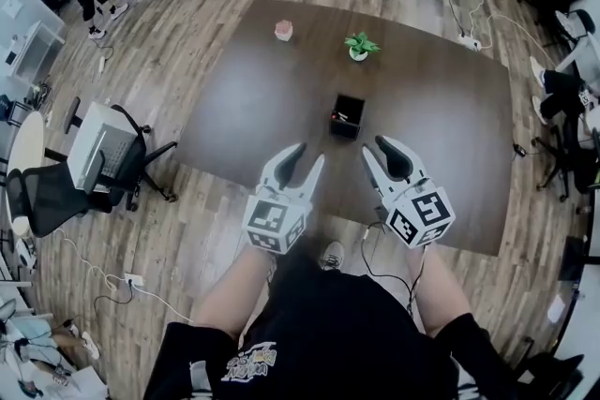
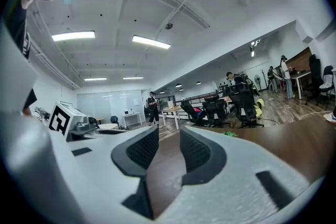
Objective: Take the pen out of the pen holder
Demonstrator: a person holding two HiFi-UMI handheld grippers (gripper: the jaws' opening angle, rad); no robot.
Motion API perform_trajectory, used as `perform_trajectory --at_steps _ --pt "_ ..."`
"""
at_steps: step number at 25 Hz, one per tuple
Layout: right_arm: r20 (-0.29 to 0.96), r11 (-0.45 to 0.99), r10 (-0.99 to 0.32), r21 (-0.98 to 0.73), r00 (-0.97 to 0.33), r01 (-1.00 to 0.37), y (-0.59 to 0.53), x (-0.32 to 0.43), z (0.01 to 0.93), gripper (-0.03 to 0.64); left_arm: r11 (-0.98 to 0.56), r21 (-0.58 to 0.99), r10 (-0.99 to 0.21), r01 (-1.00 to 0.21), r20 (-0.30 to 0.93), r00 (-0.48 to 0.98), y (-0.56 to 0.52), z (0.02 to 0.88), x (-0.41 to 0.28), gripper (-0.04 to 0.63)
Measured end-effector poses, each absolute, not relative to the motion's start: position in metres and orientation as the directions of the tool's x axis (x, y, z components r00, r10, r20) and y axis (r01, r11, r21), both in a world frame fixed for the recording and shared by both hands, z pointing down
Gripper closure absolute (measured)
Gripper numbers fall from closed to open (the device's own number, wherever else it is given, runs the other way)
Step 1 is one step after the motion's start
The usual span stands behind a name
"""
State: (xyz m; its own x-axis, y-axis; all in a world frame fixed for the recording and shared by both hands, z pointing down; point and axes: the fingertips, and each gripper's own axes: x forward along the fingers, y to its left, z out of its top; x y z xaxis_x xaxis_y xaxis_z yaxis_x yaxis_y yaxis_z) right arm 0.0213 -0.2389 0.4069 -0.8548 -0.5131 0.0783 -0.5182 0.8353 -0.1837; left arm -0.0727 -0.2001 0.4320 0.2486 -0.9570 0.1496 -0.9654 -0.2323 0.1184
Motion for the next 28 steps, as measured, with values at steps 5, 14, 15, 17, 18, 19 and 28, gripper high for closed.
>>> perform_trajectory --at_steps 5,14,15,17,18,19,28 --pt "0.089 0.813 -0.543 -0.196 -0.835 -0.549 -0.249 0.015 0.413 0.486 -0.252 0.129 -0.948 -0.959 0.169 0.271 -0.219 0.452 -0.081 0.472" --pt "0.112 0.741 -0.631 -0.204 -0.768 -0.639 -0.274 0.004 0.419 0.488 -0.318 0.115 -0.925 -0.941 0.180 0.334 -0.264 0.479 -0.094 0.471" --pt "0.116 0.731 -0.642 -0.207 -0.758 -0.651 -0.276 0.003 0.421 0.488 -0.323 0.113 -0.923 -0.939 0.183 0.340 -0.269 0.484 -0.096 0.471" --pt "0.127 0.710 -0.662 -0.211 -0.739 -0.672 -0.279 0.001 0.425 0.488 -0.342 0.113 -0.913 -0.933 0.194 0.359 -0.278 0.494 -0.096 0.471" --pt "0.133 0.702 -0.669 -0.212 -0.731 -0.680 -0.281 0.000 0.427 0.489 -0.353 0.114 -0.908 -0.929 0.200 0.369 -0.283 0.498 -0.095 0.471" --pt "0.140 0.694 -0.675 -0.212 -0.724 -0.688 -0.283 -0.001 0.428 0.489 -0.361 0.113 -0.903 -0.926 0.207 0.377 -0.288 0.504 -0.095 0.472" --pt "0.192 0.624 -0.726 -0.220 -0.661 -0.750 -0.303 -0.002 0.447 0.489 -0.424 0.124 -0.850 -0.897 0.287 0.441 -0.321 0.555 -0.094 0.472"
